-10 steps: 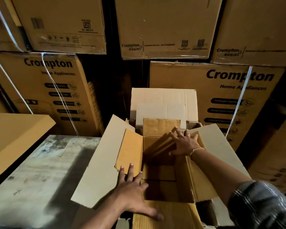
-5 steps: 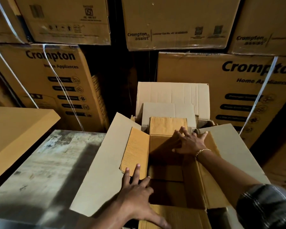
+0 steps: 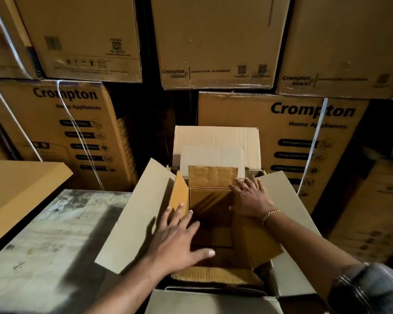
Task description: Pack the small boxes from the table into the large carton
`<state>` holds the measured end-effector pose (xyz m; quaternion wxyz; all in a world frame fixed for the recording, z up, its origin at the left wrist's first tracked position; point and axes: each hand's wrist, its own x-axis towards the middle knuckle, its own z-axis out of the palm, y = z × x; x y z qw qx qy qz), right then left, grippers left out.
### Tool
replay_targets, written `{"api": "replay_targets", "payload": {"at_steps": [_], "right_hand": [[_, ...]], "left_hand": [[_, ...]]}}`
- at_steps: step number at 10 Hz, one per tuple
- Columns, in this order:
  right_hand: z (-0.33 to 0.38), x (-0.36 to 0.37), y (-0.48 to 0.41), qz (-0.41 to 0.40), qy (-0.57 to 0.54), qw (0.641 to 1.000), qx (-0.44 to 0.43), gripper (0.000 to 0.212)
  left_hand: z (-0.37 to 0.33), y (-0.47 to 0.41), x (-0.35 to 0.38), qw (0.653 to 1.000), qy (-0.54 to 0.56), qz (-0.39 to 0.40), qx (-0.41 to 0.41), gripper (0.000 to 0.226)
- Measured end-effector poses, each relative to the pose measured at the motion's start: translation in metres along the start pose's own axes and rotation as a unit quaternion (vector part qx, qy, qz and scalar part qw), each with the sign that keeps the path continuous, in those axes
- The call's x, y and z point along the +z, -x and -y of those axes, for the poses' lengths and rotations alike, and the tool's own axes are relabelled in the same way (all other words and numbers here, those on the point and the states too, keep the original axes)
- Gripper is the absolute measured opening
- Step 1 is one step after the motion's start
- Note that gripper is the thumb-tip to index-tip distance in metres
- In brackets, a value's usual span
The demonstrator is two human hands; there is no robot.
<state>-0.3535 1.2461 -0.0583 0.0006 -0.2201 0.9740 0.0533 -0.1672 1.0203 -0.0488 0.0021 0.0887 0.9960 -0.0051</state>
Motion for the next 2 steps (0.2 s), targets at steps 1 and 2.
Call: {"api": "replay_targets", "payload": {"at_steps": [1,2], "right_hand": [[0.001,-0.014,0.026,-0.016,-0.035,0.999,-0.007,0.088],[-0.001,-0.027,0.048,-0.041,-0.045,0.998,-0.003,0.087]], "left_hand": [[0.003,0.004,-0.012,0.998,0.003,-0.050,-0.024,0.089],[0.015,0.006,-0.022,0.994,-0.013,-0.090,-0.053,0.089]]}}
